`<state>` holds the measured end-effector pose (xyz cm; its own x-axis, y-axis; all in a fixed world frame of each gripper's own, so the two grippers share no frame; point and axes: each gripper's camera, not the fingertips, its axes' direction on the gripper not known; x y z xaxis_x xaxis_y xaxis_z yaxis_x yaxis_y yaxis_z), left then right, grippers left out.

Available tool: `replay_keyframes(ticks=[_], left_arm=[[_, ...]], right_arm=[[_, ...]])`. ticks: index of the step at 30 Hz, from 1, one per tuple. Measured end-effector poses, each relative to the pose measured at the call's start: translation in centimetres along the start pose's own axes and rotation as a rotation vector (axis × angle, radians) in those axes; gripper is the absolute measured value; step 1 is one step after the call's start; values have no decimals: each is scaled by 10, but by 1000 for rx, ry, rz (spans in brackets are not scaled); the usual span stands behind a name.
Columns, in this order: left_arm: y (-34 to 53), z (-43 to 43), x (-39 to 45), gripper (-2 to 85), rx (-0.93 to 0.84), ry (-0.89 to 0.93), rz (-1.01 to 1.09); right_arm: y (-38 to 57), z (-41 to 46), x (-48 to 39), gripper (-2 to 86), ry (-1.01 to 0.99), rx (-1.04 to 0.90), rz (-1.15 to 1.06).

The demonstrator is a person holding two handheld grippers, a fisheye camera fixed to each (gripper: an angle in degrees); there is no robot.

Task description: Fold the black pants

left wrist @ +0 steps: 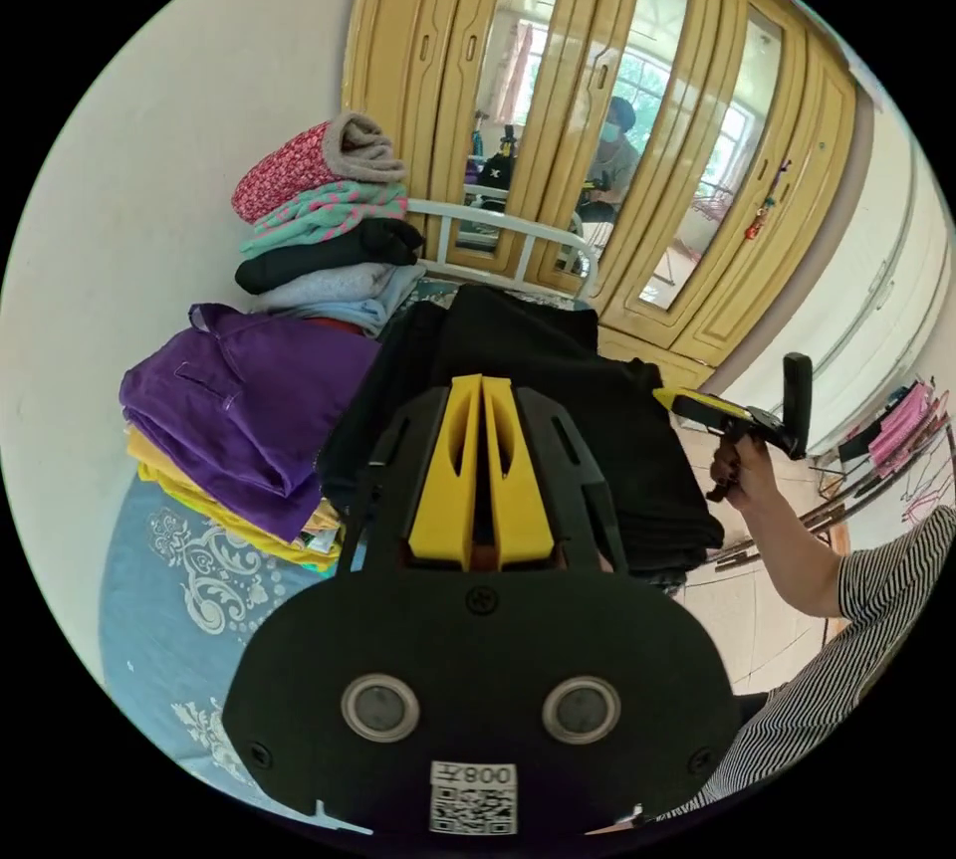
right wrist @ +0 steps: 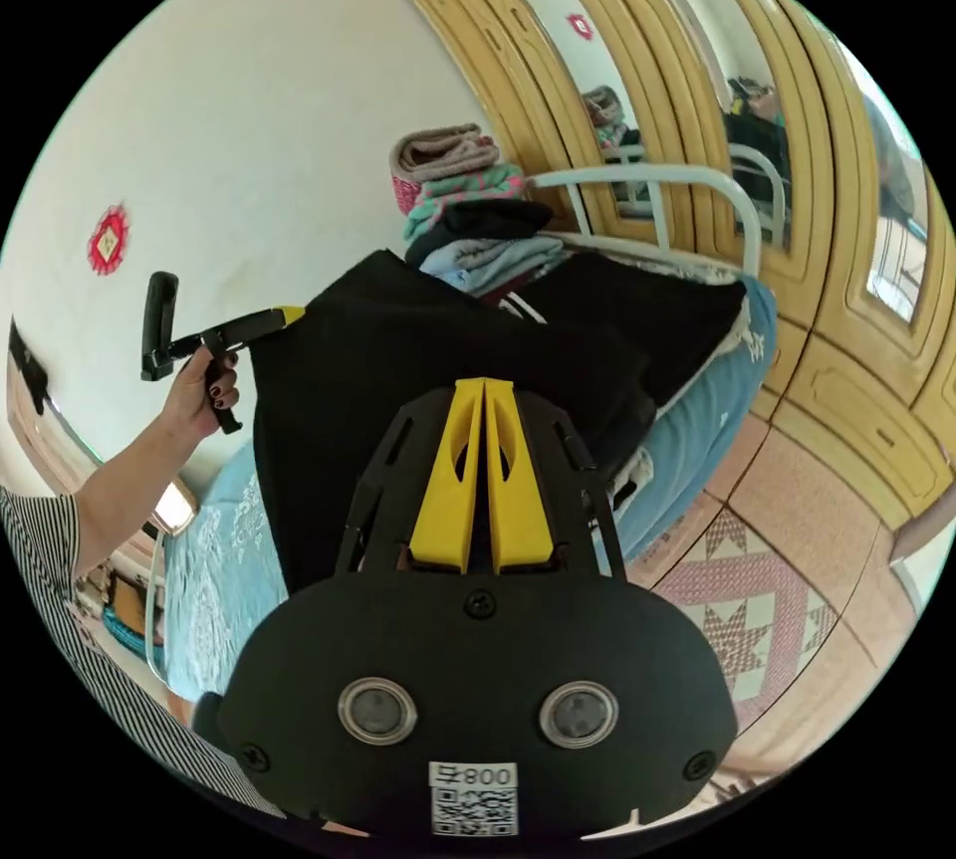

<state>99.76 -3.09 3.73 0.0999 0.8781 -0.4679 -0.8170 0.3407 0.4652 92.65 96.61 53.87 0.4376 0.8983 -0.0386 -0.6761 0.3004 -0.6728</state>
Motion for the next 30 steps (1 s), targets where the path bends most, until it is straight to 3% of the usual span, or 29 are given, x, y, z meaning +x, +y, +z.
replay_keyframes(ticks=[4,8,10,13,16,19,23,30], left_arm=[[19,7,16,2,-50,70,61],[43,17,7,2,-97,9,39],[48,10,3,1,-90,18,22],[61,-8,2,1,-22,43,45],[78,-7,-6,1,-56,17,53],[96,-33,-17,1,18,100,-8],[144,-78,-33,1,121,152,-70],[244,-131,-59,1,49,117,-270]], right_arm=[[-67,24,-43,0,-36,-54,-191],[-105,93,-54,0,-1,-291,-210],[-113,90,-52,0,-37,-266,-160],[-115,59,-60,1,-28,-80,-174],[-120,78,-59,2,-12,-252,-210],[-131,56,-48,4,-106,-138,-155],[-169,37,-38,18,-1,-29,-189],[-234,126,-41,57,134,-381,-265]])
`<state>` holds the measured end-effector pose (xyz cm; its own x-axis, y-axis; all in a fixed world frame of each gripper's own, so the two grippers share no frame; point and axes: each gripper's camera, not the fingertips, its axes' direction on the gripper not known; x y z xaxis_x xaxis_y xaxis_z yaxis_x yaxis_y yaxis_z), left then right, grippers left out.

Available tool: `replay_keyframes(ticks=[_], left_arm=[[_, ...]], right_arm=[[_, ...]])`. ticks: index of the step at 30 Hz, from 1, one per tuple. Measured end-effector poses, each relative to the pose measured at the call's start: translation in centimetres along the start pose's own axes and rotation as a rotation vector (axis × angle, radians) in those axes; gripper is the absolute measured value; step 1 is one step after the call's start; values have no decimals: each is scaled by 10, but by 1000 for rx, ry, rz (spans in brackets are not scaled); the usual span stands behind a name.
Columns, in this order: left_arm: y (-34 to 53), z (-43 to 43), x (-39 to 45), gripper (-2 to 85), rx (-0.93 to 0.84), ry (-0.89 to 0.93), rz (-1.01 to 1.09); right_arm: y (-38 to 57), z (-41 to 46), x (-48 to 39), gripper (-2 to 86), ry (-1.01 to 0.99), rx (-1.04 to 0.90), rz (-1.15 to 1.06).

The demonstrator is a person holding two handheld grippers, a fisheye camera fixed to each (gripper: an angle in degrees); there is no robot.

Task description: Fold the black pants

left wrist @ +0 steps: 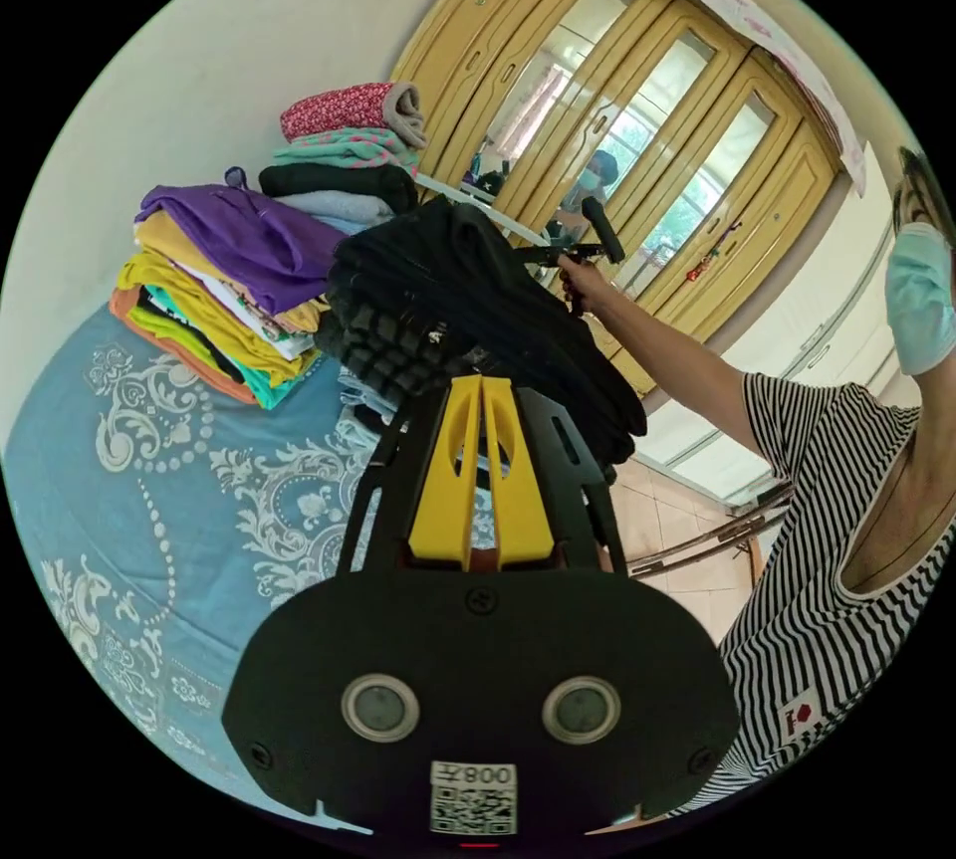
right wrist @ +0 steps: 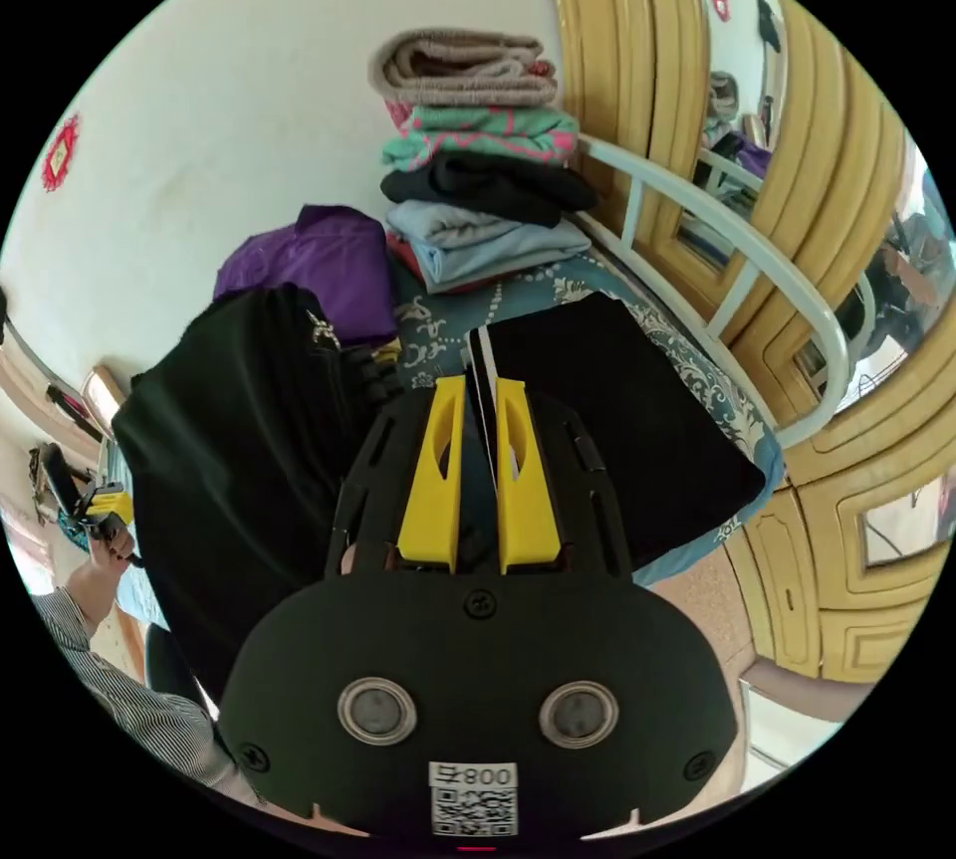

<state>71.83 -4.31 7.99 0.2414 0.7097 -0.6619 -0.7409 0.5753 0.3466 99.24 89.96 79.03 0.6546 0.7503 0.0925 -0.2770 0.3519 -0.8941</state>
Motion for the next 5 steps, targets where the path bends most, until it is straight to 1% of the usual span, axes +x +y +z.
replay_keyframes(ticks=[2,5], left_arm=[[22,-14,-10,1,-21,-20,-60],[54,-33,-26,1,-61,-30,-157]], right_arm=[[-26,20,-9,60,71,-94,-48],[-48,44,-19,74,127,-200,-74]])
